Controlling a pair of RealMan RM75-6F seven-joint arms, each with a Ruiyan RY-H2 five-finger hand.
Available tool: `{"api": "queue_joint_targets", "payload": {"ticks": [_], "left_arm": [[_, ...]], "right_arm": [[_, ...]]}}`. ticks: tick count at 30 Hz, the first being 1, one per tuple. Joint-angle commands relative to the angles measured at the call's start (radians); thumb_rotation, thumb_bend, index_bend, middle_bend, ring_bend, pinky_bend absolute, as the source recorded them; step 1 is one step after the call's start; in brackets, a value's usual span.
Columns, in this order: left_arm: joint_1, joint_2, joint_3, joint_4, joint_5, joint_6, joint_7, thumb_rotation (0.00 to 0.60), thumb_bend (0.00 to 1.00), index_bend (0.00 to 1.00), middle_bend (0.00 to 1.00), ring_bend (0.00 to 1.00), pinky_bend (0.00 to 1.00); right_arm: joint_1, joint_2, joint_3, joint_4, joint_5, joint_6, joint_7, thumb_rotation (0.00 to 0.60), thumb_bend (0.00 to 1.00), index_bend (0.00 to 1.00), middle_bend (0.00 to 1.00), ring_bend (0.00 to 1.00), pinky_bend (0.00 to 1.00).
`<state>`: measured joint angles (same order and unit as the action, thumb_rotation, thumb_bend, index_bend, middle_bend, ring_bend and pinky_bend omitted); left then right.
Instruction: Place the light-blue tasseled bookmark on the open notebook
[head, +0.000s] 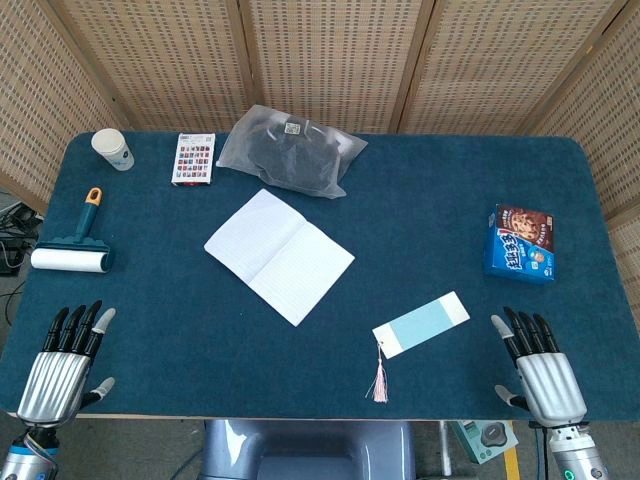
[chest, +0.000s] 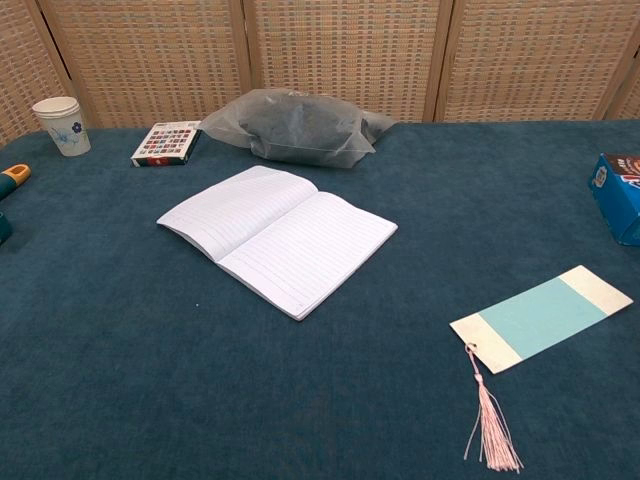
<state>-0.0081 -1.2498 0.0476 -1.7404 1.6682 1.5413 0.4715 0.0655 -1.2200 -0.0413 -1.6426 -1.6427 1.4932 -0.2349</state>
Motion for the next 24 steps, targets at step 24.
{"api": "queue_joint_targets", "payload": {"ticks": [24], "left_arm": [[0.002,0.027,0.002,-0.018,0.002,0.0,-0.022,0.6,0.0,0.0,0.0,0.0,0.0]], "right_arm": [[0.034,-0.011,0.017,0.043,-0.044,-0.017,0.069,0.6,0.19,0.12,0.0,0.0,0.01]]}}
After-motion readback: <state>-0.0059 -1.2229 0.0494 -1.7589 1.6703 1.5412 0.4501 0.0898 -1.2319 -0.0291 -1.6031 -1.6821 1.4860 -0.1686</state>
